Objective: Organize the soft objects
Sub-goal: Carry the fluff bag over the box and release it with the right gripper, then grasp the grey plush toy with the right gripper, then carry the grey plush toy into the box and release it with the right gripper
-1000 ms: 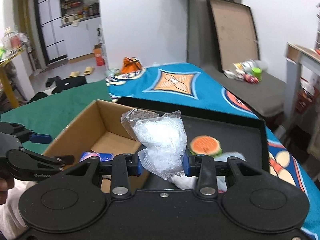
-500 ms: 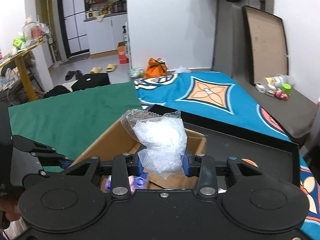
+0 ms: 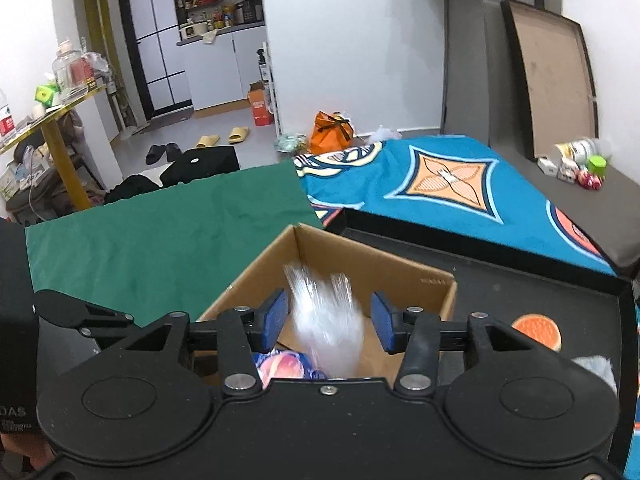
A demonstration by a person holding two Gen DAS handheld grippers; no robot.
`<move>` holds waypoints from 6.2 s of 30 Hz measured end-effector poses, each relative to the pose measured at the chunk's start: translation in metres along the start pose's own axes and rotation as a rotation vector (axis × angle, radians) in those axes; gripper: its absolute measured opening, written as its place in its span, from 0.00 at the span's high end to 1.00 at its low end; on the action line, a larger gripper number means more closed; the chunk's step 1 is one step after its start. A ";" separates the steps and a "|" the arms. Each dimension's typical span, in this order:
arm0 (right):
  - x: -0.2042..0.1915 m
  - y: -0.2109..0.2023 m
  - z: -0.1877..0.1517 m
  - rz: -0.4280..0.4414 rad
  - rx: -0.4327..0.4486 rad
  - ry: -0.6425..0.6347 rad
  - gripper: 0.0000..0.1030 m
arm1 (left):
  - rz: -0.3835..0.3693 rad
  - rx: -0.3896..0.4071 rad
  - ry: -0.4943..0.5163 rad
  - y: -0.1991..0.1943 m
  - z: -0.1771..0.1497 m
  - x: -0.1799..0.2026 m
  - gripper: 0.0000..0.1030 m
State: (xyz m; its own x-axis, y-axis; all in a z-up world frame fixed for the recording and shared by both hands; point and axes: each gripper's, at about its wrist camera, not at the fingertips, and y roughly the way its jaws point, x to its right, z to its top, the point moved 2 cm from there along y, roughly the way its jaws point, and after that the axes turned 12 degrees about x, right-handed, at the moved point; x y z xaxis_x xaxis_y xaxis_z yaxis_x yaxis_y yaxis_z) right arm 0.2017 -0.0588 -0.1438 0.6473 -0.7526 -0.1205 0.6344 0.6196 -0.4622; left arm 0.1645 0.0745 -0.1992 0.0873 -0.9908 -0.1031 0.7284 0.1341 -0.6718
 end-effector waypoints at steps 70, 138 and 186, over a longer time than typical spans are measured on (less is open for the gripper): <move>0.170 -0.013 -0.089 -0.389 -0.152 0.290 0.34 | 0.157 -0.070 0.106 0.029 0.025 0.054 0.22; -0.008 0.013 0.018 -0.038 0.011 0.026 0.17 | 0.038 0.051 -0.069 0.003 0.001 -0.001 0.92; 0.084 -0.047 -0.074 -0.213 -0.122 0.214 0.42 | 0.114 0.017 0.038 -0.005 0.013 0.035 0.35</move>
State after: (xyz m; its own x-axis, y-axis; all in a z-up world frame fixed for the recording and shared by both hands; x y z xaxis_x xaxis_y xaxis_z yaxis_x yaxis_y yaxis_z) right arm 0.1954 -0.1678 -0.1978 0.3939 -0.9001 -0.1859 0.6824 0.4219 -0.5969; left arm 0.1730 0.0384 -0.1897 0.1448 -0.9679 -0.2056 0.7269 0.2450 -0.6415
